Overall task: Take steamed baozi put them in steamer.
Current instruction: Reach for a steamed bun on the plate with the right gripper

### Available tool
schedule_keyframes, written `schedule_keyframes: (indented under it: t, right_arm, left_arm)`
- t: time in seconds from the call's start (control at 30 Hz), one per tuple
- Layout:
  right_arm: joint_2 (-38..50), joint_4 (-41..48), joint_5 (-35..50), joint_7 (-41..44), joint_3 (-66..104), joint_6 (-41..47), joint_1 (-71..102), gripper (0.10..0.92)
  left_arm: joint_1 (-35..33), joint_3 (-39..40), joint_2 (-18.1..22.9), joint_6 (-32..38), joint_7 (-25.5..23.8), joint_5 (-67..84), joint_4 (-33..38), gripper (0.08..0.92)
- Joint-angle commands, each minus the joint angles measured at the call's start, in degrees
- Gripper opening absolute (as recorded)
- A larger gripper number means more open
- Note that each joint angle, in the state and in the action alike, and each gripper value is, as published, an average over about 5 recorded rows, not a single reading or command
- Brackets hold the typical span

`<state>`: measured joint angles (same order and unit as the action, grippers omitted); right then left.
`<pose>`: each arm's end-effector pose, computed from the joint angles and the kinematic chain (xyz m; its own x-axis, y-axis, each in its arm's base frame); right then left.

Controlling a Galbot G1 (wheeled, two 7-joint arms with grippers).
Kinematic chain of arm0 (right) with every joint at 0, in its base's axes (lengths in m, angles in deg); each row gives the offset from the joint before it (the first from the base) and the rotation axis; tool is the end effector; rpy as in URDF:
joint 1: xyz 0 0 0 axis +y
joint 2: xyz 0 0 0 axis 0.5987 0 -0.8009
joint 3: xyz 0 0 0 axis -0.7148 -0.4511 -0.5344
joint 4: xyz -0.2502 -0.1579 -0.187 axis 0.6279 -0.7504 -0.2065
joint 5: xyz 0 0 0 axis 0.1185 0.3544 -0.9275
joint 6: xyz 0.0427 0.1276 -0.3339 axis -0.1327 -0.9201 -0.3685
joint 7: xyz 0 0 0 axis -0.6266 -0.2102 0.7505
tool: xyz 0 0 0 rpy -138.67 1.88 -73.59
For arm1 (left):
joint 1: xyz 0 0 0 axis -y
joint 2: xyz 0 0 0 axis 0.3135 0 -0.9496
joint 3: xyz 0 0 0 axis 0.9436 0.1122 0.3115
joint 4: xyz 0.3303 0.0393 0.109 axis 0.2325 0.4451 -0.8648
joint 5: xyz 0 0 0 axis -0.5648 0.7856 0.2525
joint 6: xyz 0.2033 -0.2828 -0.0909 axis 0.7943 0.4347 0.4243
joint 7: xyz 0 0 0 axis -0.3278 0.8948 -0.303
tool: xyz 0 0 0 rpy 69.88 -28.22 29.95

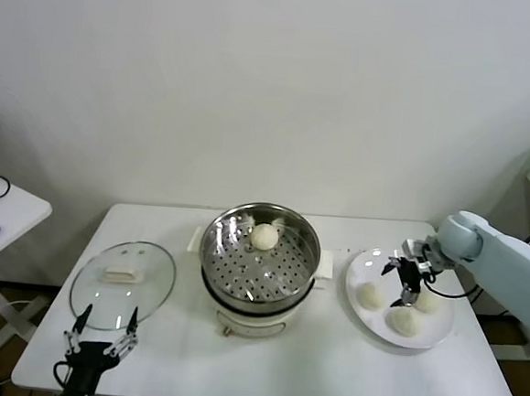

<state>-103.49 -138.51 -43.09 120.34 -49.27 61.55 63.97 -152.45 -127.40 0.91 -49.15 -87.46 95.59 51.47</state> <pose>0.5312 -0.1858 -0.2229 -0.1181 -0.2115 0.9702 -0.9887 -0.0664 -0.1348 0.1055 0.0745 -0.3308 -0.9859 -0.0933 0.1390 -0.0809 0.9925 0.0918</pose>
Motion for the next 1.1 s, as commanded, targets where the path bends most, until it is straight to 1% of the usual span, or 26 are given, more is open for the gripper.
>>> schedule_keyframes:
  t: [0.03,0.23,0.77,0.87,1.1]
  right_arm:
    - [-5.81,6.37,-1.30,-0.47,2.04,-0.38,3.32,0.823]
    - [-7.25,7.83,-1.59,-0.38,1.78,-0.80,3.12,0.823]
    - [-7.64,8.66,-2.32,0.58,1.99,-0.95,3.30,0.822]
    - [-7.60,8.72,-2.15,0.68,2.05,-0.91,3.12,0.805]
    - [-7.34,8.92,-1.83,0.74,2.08,-0.89,2.90,0.719]
  left_arm:
    - [-0.07,0.10,0.19,-0.08,-0.03,-0.38,-0.14,0.823]
    - [-0.06,0.05,0.20,0.00,0.06,-0.66,-0.61,0.823]
    - [0.43,0.11,0.34,-0.52,0.46,-0.54,-0.81,0.823]
    - [0.42,0.15,0.38,-0.58,0.49,-0.62,-0.71,0.823]
    - [0.32,0.12,0.40,-0.55,0.57,-0.67,-0.63,0.823]
